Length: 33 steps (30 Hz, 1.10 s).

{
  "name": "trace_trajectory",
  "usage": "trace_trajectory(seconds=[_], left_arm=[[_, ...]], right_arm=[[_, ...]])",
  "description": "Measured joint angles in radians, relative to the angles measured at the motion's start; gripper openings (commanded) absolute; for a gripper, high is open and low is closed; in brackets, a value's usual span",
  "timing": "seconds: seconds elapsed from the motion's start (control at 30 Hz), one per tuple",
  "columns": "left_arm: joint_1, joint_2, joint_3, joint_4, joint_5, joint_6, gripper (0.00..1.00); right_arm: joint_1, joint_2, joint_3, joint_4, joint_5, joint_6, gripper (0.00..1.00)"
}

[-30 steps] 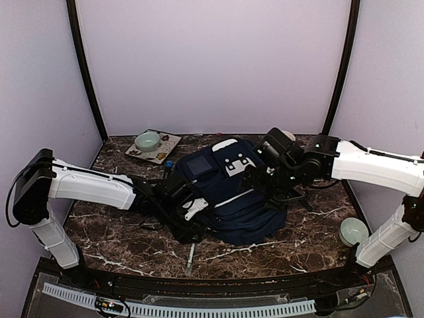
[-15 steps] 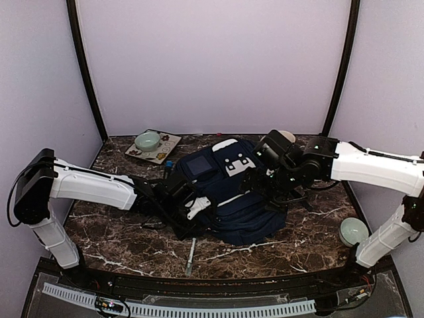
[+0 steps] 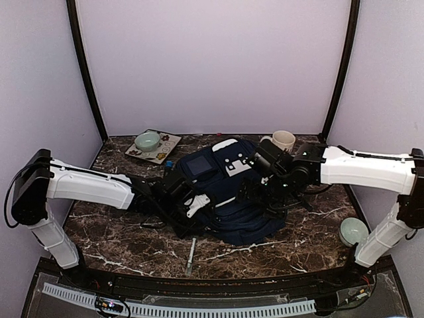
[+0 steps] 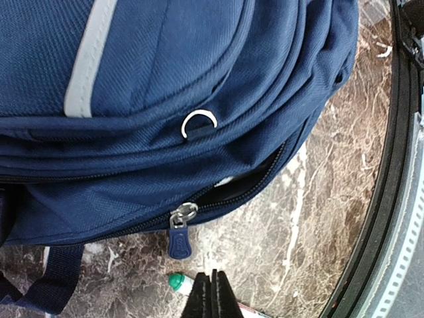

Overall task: Pack the student bag
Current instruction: Hold the largest pocket of the student bag.

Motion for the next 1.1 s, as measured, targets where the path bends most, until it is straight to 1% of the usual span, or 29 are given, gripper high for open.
trace_trajectory(seconds=[0.33, 0.77, 1.1], left_arm=[[0.000, -0.022, 0.001, -0.014, 0.000, -0.007, 0.00], [0.000, -0.023, 0.018, -0.034, 0.005, -0.011, 0.00], [0.000, -0.023, 0.046, -0.053, 0.007, -0.011, 0.00]], right_arm=[[0.000, 0.006, -0.051, 0.025, -0.025, -0.020, 1.00], [0.000, -0.042, -0.179, 0.074, -0.047, -0.002, 1.00], [0.000, -0.049, -0.192, 0.100, -0.049, 0.005, 1.00]])
